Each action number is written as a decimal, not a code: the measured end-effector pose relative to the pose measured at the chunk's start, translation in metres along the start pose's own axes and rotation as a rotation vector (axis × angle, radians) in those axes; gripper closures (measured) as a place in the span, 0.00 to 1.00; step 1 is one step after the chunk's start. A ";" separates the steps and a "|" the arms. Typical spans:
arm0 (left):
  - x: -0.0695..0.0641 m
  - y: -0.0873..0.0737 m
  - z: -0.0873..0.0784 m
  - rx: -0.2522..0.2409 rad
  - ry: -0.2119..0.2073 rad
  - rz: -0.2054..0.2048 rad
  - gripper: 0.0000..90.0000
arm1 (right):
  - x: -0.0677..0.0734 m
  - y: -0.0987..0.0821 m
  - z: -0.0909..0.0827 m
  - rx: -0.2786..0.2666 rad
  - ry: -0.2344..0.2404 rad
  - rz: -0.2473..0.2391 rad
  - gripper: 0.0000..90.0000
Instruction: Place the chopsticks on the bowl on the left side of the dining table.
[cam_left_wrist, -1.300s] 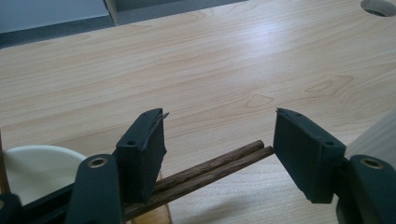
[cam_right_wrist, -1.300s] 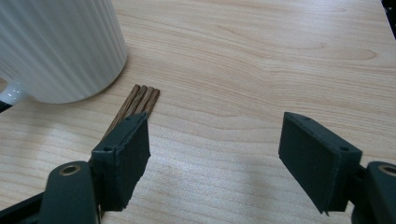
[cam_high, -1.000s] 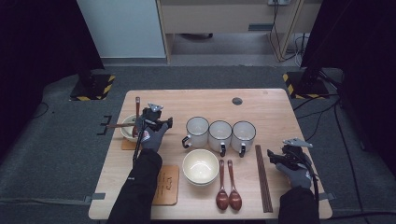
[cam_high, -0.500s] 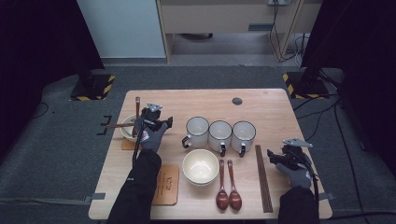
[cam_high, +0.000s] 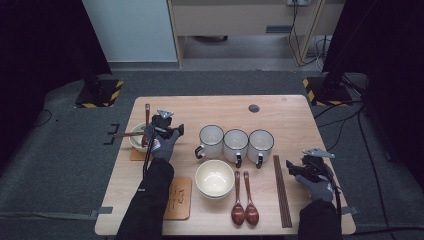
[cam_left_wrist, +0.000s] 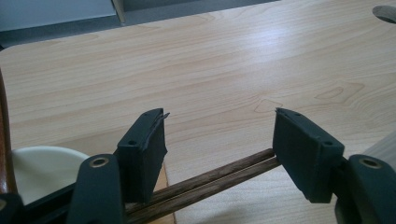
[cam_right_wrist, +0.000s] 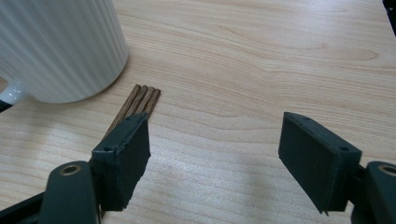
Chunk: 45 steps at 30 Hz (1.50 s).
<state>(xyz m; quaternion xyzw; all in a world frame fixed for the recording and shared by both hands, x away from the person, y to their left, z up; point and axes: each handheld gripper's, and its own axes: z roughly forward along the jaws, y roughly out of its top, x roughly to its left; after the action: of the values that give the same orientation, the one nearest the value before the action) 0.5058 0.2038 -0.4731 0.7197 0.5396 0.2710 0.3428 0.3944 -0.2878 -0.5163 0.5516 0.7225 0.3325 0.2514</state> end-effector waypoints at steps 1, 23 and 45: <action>0.000 0.000 -0.001 -0.002 -0.004 0.000 0.37 | 0.000 0.000 0.000 0.001 0.000 0.001 0.27; 0.011 0.003 -0.029 -0.052 -0.150 -0.016 0.46 | 0.001 0.000 0.000 0.007 -0.001 -0.003 0.28; 0.071 -0.037 -0.078 -0.038 -0.056 -0.094 0.48 | 0.003 -0.001 0.001 0.009 -0.012 -0.012 0.28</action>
<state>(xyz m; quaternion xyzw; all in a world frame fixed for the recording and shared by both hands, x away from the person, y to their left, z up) 0.4446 0.2945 -0.4525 0.6944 0.5577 0.2445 0.3835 0.3938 -0.2853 -0.5173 0.5502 0.7258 0.3245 0.2554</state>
